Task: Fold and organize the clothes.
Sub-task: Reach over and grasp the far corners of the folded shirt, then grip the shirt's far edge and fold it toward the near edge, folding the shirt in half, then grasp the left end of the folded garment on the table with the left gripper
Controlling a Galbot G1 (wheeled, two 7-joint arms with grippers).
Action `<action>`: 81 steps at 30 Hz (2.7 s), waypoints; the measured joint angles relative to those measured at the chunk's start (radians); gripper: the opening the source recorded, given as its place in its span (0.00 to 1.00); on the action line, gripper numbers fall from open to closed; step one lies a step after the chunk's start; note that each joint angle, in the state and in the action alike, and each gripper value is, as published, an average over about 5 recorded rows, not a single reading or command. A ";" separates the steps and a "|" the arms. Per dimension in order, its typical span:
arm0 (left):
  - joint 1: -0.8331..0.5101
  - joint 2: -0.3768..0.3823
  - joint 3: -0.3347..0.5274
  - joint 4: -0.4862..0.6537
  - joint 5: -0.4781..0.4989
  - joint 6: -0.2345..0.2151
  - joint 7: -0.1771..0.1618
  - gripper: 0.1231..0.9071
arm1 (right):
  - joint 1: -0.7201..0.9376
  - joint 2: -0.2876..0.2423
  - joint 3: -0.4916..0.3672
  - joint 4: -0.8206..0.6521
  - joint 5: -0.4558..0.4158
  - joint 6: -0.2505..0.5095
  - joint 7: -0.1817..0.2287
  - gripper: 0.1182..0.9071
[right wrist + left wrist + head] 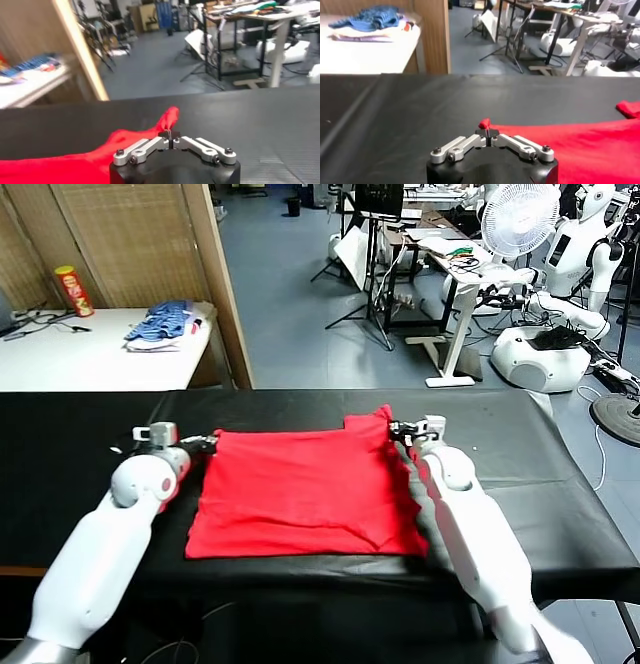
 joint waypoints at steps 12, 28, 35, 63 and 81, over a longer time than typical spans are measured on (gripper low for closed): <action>0.251 0.095 -0.082 -0.271 -0.005 -0.001 -0.030 0.01 | -0.219 -0.122 0.046 0.310 0.042 -0.137 0.080 0.00; 0.458 0.114 -0.148 -0.386 0.107 -0.010 -0.006 0.01 | -0.417 -0.139 0.055 0.451 -0.021 -0.224 0.090 0.00; 0.516 0.099 -0.150 -0.390 0.169 -0.015 -0.007 0.02 | -0.457 -0.144 0.075 0.482 -0.022 -0.225 0.043 0.17; 0.274 -0.024 -0.095 -0.158 -0.105 -0.023 -0.073 0.74 | -0.269 0.094 0.049 0.212 -0.242 -0.083 0.100 0.77; 0.306 -0.077 -0.094 -0.137 0.184 -0.174 -0.049 0.00 | -0.313 0.184 0.015 0.151 -0.344 0.043 0.192 0.06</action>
